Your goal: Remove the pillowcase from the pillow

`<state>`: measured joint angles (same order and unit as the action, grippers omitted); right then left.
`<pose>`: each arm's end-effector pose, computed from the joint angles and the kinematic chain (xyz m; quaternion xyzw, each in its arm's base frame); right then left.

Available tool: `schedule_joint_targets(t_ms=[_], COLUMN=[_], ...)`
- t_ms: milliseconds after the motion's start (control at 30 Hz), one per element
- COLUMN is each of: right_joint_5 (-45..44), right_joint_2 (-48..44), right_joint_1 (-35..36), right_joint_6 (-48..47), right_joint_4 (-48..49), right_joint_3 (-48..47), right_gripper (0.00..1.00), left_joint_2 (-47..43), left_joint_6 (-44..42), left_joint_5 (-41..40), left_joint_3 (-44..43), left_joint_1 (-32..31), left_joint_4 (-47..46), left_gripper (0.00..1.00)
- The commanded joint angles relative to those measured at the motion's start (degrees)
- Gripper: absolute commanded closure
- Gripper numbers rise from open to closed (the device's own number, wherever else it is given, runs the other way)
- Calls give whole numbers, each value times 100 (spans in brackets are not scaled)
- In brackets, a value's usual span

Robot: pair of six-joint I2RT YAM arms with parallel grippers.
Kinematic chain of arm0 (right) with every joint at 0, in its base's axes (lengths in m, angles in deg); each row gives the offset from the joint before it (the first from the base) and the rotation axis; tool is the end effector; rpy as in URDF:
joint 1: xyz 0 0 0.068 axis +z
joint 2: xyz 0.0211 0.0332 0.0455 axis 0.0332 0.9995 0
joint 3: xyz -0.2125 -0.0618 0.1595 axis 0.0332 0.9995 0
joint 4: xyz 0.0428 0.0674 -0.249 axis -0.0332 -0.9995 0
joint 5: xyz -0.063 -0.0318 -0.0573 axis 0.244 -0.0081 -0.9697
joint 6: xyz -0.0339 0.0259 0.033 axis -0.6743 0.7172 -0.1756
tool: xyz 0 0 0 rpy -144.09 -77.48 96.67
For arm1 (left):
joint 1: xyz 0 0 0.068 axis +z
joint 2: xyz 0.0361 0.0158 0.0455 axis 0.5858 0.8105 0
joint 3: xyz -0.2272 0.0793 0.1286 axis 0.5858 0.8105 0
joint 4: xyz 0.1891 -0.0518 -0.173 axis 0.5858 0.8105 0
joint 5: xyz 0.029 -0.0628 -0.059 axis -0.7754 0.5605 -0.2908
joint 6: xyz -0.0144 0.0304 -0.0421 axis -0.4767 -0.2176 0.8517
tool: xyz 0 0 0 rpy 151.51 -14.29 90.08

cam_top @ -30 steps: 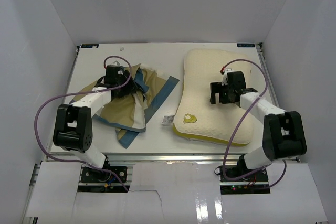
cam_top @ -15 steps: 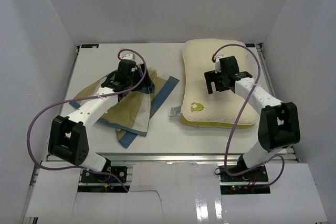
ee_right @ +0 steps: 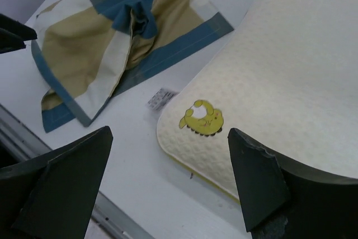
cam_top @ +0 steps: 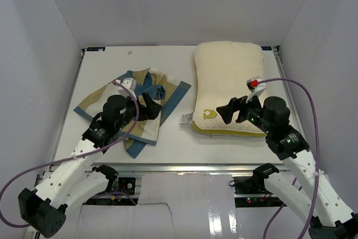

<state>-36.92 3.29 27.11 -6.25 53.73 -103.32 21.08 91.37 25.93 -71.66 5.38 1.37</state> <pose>0.1467 0.0739 0.3451 -0.1338 0.7657 0.2409 0.5812 0.1741 -0.1016 0.3041 0.0011 0.8381 -0.2655 0.4766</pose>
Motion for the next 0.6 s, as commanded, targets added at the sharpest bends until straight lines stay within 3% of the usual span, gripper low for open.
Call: schedule_joint_targets(t_ms=[0, 67, 167, 567], right_joint_5=[470, 558, 838, 1086], right_joint_2=[-642, -943, -1330, -1920], right_joint_1=[159, 168, 168, 168], right_joint_6=[727, 763, 658, 868], right_joint_4=[321, 400, 287, 278], right_joint_3=[719, 940, 1143, 1477], right_gripper=[10, 10, 10, 10], left_joint_2=[-698, -1319, -1945, -2782], left_joint_6=[198, 287, 340, 577], left_joint_5=[1178, 1530, 1331, 1857], left_joint_3=[596, 947, 1273, 1723], left_joint_1=[-19, -20, -28, -20], left_joint_4=[-649, -844, -915, -1108], left_gripper=[2, 2, 2, 2])
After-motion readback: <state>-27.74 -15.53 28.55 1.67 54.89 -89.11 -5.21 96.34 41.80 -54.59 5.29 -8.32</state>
